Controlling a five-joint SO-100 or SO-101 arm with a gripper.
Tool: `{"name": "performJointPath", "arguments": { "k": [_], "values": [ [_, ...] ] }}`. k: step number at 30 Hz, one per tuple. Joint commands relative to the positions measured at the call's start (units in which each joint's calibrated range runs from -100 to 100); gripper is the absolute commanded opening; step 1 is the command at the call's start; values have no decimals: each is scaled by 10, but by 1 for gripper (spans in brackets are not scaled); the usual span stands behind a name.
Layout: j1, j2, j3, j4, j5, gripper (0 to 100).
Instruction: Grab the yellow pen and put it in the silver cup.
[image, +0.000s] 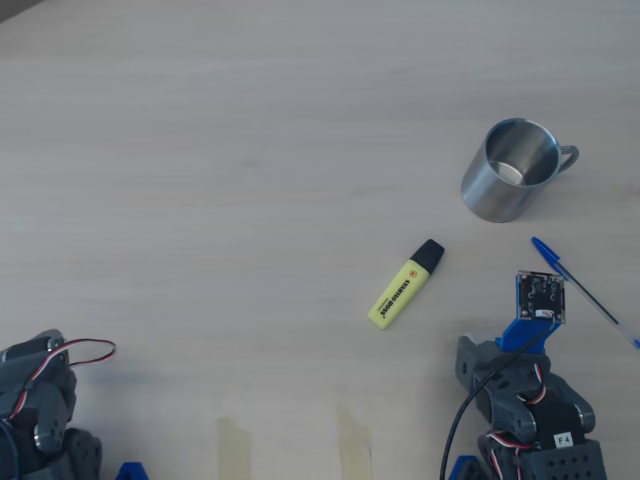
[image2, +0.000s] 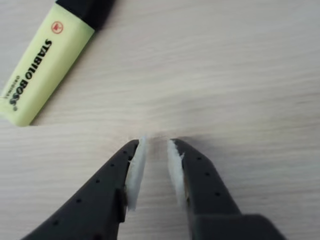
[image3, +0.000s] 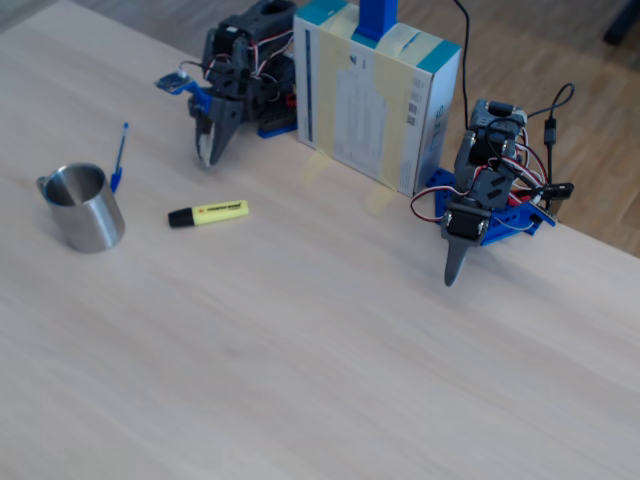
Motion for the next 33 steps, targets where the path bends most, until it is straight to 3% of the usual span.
{"name": "performJointPath", "arguments": {
  "k": [1,9,19,33],
  "values": [
    [-8,64,-78,-7,-22,17],
    [-37,200,-172,-15,-103,17],
    [-81,350,-262,-124,-134,23],
    [-110,521,-390,-126,-154,23]
  ]
}}
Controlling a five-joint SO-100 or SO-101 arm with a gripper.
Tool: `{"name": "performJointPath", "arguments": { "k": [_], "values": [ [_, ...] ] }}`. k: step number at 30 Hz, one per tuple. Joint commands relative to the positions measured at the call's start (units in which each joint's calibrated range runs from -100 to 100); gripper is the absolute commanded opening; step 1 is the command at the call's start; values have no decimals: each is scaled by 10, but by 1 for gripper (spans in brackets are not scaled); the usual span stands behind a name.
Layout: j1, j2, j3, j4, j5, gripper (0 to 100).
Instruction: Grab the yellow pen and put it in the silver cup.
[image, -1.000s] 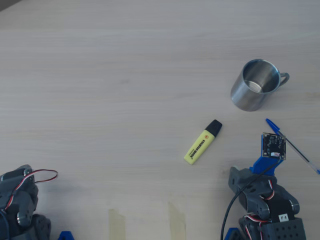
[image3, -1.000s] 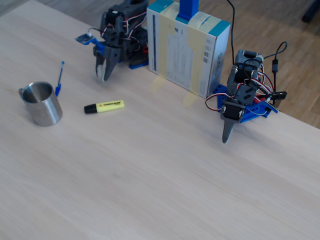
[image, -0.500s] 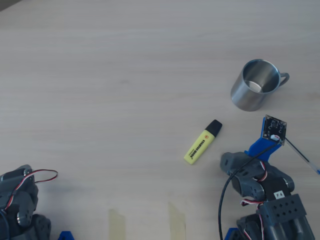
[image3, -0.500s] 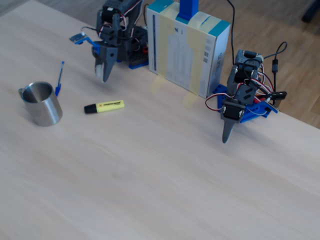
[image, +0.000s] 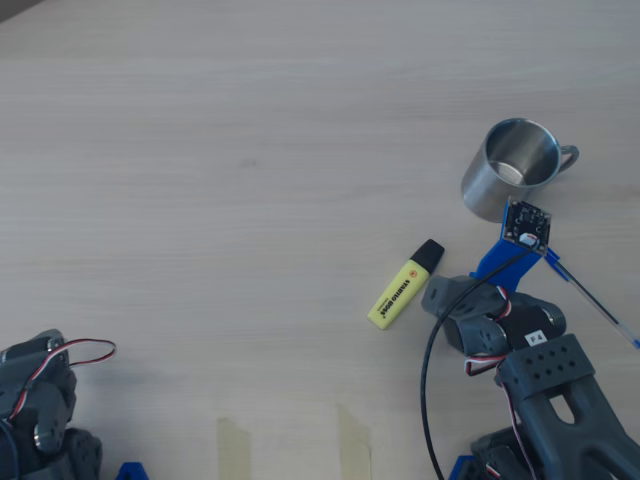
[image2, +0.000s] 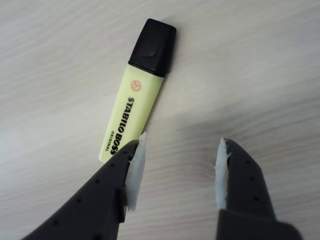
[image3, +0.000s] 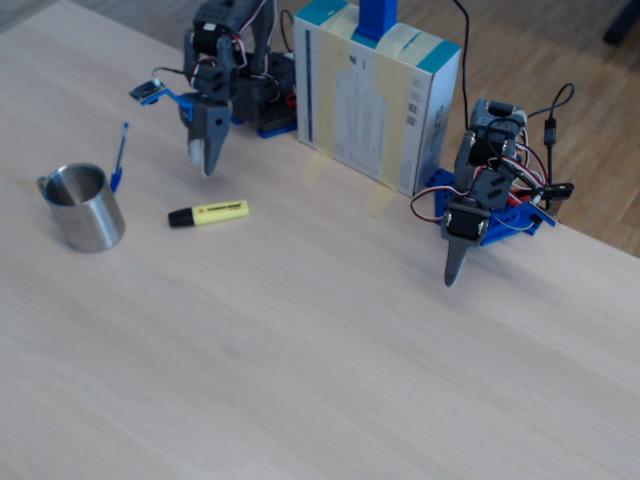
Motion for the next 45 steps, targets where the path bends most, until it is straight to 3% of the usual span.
{"name": "performJointPath", "arguments": {
  "k": [1,14,37,45],
  "values": [
    [-11,29,-54,-6,-13,23],
    [-42,149,-156,-18,-21,23],
    [-57,286,-159,-160,-26,23],
    [-49,322,-157,-166,-26,23]
  ]
}}
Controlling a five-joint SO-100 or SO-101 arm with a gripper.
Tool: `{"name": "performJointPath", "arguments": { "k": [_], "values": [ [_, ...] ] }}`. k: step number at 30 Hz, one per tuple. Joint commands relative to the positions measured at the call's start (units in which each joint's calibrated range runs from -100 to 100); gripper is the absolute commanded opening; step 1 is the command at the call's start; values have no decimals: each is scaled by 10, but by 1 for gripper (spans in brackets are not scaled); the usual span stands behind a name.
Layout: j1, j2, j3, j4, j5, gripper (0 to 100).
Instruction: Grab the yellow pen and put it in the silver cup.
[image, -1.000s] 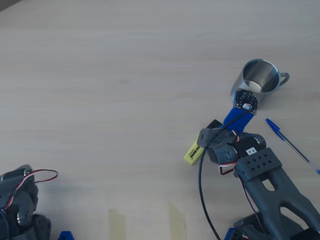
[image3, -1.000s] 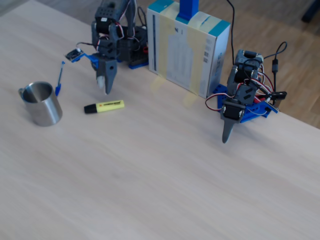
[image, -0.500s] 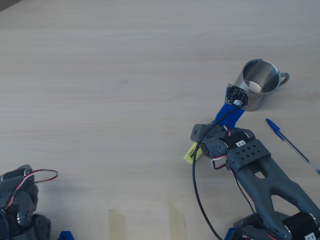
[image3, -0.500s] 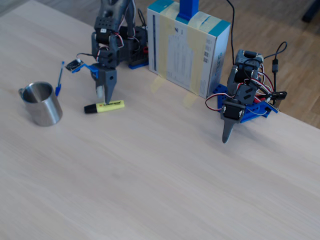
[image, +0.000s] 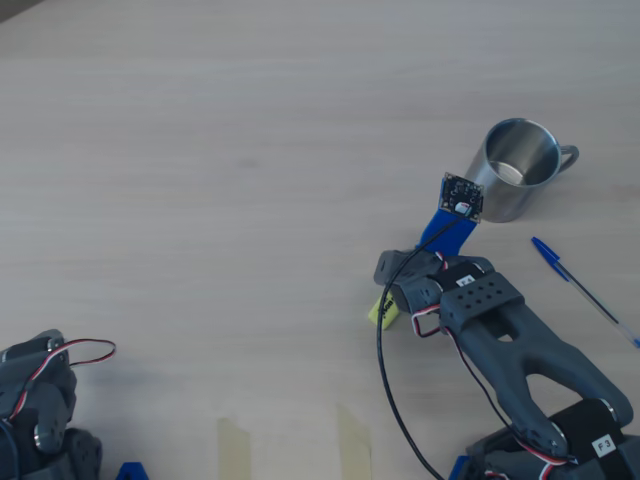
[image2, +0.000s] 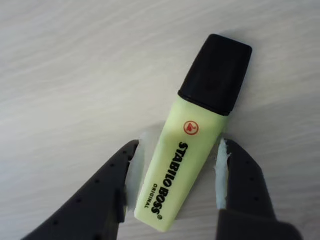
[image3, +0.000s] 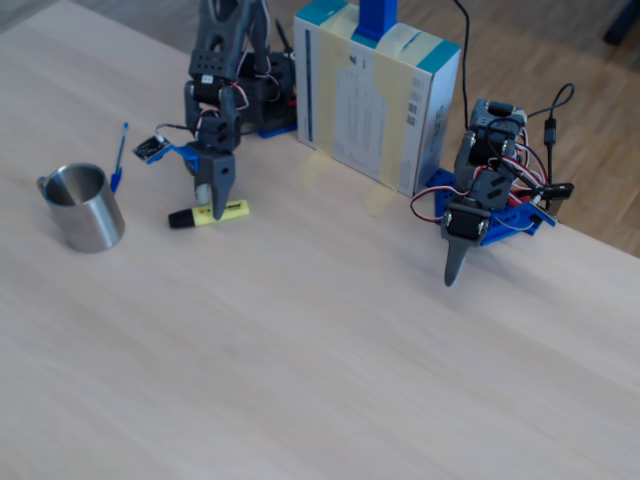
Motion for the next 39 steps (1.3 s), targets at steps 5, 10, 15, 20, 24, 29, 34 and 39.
{"name": "performJointPath", "arguments": {
  "k": [5,10,15,20,24,29,34,39],
  "values": [
    [16,21,-24,-7,-2,23],
    [22,35,-25,-7,-2,23],
    [26,50,-24,-43,-2,23],
    [27,65,-22,-49,-2,23],
    [28,72,-17,-47,-2,23],
    [36,72,6,-45,-2,23],
    [37,64,36,-43,-2,23],
    [49,64,40,-42,1,23]
  ]
}}
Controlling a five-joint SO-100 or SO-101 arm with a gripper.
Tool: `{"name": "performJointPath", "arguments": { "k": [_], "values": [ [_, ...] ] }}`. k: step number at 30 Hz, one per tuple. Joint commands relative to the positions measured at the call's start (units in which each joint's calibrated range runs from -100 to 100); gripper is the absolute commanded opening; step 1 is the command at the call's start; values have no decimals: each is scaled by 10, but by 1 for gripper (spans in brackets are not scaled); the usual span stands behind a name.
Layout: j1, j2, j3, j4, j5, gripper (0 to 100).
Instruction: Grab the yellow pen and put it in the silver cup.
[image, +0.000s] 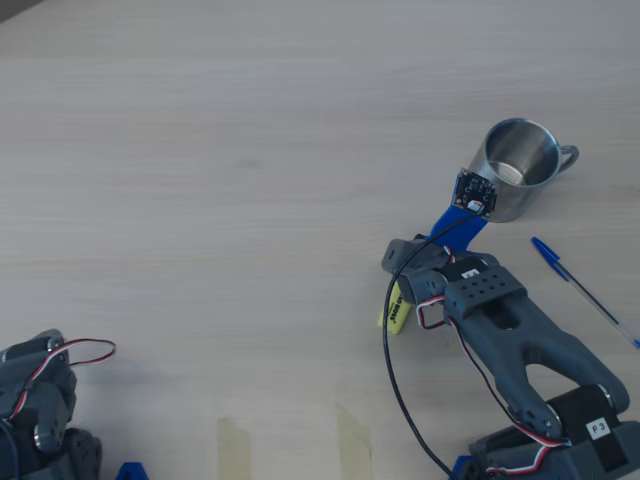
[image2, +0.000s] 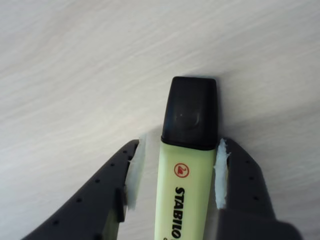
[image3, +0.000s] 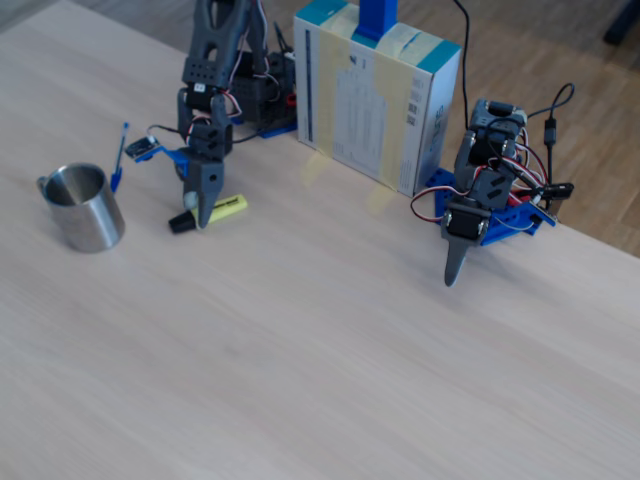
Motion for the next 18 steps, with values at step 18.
{"name": "performJointPath", "arguments": {
  "k": [18],
  "values": [
    [27,4,47,38,-2,23]
  ]
}}
